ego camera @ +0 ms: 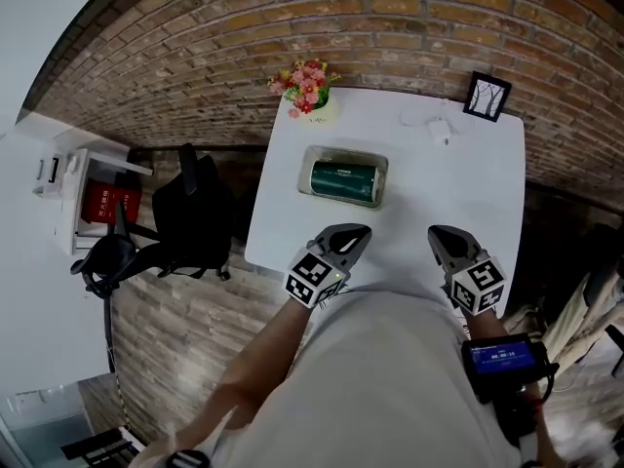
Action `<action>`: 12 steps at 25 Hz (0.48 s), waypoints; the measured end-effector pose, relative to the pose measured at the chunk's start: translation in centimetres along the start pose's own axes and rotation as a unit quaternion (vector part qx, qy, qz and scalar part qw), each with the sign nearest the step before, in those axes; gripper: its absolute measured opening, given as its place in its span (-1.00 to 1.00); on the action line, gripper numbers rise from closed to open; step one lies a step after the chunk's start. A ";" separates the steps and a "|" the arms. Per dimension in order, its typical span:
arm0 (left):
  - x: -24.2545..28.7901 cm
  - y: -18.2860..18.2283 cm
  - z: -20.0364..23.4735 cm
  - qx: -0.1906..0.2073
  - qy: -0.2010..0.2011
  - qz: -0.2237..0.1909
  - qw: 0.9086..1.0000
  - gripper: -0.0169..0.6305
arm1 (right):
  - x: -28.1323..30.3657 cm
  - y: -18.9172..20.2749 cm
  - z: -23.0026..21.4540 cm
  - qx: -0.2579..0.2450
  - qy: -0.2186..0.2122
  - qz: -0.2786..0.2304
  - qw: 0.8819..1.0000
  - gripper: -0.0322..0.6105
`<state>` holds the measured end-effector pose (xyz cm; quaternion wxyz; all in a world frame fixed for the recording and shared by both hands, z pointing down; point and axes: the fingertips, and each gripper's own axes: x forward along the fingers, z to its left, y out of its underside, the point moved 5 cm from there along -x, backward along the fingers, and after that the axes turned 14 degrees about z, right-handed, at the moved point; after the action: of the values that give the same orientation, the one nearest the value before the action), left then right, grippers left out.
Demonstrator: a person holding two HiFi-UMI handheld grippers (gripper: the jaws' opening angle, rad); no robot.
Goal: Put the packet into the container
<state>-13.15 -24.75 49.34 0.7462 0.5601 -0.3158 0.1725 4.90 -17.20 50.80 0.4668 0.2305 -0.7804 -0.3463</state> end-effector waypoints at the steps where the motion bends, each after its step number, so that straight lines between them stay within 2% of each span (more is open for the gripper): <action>1: 0.0 0.3 -0.1 -0.007 0.002 -0.002 1.000 -0.91 | 0.1 -0.1 0.1 -0.003 -0.001 0.000 1.000 -0.87; 5: 0.0 0.8 -0.1 -0.020 0.009 -0.006 1.000 -0.91 | 0.4 -0.3 0.3 -0.010 -0.003 -0.001 1.000 -0.87; 12: 0.5 0.6 -0.6 -0.011 0.025 0.001 1.000 -0.91 | 0.3 -0.3 0.5 -0.013 -0.004 0.001 1.000 -0.87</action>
<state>-12.99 -24.06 49.99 0.7597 0.5472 -0.2997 0.1834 4.35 -17.42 50.59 0.4669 0.2229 -0.7778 -0.3567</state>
